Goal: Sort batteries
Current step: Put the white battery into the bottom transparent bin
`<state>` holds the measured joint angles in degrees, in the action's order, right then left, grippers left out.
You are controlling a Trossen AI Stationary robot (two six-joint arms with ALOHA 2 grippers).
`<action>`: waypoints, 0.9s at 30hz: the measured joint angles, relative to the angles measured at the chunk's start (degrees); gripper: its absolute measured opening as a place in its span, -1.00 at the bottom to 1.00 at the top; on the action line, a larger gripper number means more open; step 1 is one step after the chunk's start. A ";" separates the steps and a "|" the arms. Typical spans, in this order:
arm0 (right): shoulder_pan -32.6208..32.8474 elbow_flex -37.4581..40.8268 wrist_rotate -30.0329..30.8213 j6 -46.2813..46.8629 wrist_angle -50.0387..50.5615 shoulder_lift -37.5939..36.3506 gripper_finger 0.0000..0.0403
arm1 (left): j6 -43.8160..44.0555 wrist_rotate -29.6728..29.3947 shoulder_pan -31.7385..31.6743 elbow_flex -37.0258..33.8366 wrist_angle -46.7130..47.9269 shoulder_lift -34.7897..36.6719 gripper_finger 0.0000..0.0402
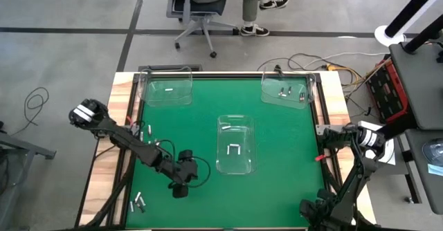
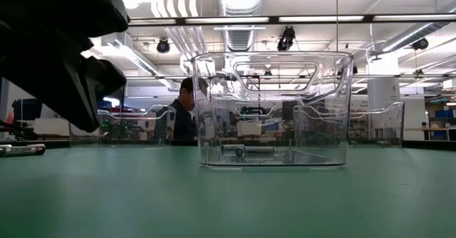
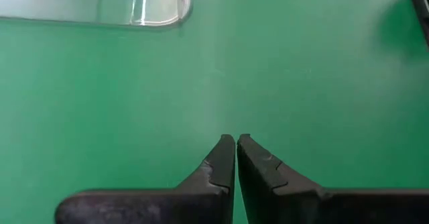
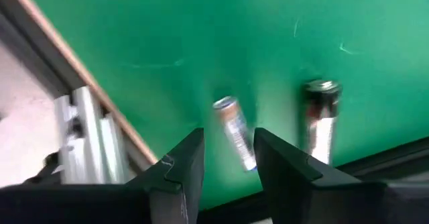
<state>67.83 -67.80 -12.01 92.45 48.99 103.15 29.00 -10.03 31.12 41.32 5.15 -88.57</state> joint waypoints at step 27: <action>-4.65 7.96 -1.59 -14.04 -5.78 -3.69 -0.90 | -1.41 -2.51 -0.21 -1.79 0.09 1.28 -1.00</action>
<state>63.18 -59.84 -13.61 78.41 43.21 99.46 27.59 -12.55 30.92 39.53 5.23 -87.29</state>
